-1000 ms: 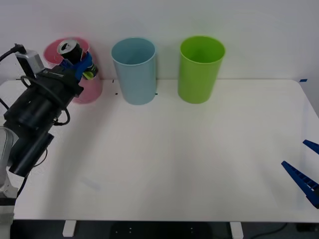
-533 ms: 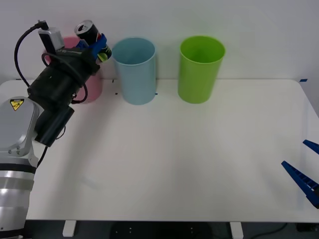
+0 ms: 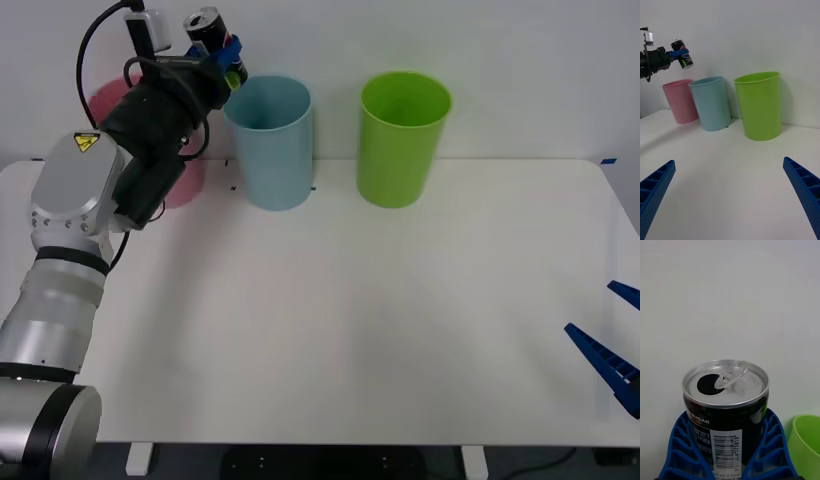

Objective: Grasp the object on the table and drop it into the matching bin: aluminum can to the light blue bin, PET bottle to the pink bin.

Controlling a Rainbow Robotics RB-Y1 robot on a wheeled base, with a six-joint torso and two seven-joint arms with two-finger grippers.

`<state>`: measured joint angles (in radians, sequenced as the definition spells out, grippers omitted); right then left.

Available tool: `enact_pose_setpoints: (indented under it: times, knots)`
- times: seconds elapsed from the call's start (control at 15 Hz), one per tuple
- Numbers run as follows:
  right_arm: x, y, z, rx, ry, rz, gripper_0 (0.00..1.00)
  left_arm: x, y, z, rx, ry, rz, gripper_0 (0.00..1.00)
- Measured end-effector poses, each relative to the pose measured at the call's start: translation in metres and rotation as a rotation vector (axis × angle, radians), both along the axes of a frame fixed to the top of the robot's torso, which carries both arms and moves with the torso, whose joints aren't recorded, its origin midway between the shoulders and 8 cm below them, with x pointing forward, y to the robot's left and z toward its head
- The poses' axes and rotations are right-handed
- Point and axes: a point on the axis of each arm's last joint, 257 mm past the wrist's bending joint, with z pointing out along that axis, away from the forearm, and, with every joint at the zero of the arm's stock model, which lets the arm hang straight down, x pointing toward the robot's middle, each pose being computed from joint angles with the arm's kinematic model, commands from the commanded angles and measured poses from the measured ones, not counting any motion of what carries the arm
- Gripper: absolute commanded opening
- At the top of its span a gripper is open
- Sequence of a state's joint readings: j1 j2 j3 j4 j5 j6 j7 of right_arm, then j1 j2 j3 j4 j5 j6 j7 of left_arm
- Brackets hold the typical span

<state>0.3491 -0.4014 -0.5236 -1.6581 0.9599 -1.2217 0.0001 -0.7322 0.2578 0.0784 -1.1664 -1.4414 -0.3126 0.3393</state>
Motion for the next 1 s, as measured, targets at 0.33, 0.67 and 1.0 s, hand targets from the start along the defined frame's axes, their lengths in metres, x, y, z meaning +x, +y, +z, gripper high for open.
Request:
enact_pose_setpoints:
  times: [0.33, 0.67, 1.0]
  knots:
    - [0.0, 0.0, 0.0, 0.0, 0.0, 0.0, 1.0, 0.029, -0.024, 0.001, 0.058, 0.03, 0.033, 0.0]
    - [0.0, 0.0, 0.0, 0.0, 0.0, 0.0, 1.0, 0.048, -0.04, -0.002, 0.089, 0.058, 0.082, 0.0]
    - [0.0, 0.0, 0.0, 0.0, 0.0, 0.0, 1.0, 0.048, -0.051, -0.006, 0.098, 0.059, 0.089, 0.0]
